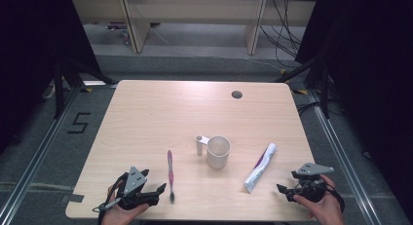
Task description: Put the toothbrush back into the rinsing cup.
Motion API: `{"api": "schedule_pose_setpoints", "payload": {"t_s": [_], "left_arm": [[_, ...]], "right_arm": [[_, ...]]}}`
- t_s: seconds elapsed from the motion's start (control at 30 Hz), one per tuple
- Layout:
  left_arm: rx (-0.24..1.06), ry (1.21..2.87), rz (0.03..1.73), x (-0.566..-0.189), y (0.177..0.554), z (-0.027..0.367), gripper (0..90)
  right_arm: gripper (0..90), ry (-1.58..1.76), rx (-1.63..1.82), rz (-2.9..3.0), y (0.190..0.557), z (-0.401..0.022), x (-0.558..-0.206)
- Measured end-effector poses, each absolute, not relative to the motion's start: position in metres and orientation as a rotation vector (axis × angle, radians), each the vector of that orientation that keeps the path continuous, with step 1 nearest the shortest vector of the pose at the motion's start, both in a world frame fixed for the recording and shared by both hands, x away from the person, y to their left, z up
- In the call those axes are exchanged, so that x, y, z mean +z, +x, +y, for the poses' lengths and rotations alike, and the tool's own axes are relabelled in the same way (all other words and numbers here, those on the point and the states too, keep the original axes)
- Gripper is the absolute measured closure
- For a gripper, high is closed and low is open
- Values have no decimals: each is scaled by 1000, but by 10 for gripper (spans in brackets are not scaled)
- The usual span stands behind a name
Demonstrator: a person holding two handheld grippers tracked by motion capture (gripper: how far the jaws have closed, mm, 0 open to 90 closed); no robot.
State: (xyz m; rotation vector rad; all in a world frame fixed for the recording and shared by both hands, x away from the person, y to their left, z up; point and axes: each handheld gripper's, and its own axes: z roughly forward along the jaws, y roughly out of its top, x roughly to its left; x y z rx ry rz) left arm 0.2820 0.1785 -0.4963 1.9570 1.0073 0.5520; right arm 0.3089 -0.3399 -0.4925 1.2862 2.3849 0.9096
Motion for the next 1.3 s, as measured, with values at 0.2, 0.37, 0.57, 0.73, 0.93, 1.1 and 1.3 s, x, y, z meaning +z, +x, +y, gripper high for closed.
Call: {"api": "schedule_pose_setpoints", "payload": {"t_s": [0.2, 0.37, 0.57, 0.73, 0.93, 1.1, 1.3], "left_arm": [[559, 1968, 1000, -495, 284, 179, 231], [567, 1956, 1000, -495, 291, 176, 231], [575, 1992, 987, -494, 299, 171, 232], [579, 1991, 985, -494, 308, 168, 234], [592, 2007, 988, -495, 320, 164, 239], [599, 2003, 988, -494, 330, 161, 239], [593, 1993, 975, -493, 338, 155, 249]], "right_arm": [[218, 1251, 906, 2402, 311, -341, -492], [222, 1268, 922, 2381, 310, -340, -493], [227, 1246, 905, 2387, 311, -341, -493], [235, 1261, 912, 2373, 311, -342, -492], [236, 1283, 902, 2374, 310, -342, -491], [236, 1238, 907, 2367, 311, -345, -492], [236, 1238, 898, 2376, 311, -344, -492]]}}
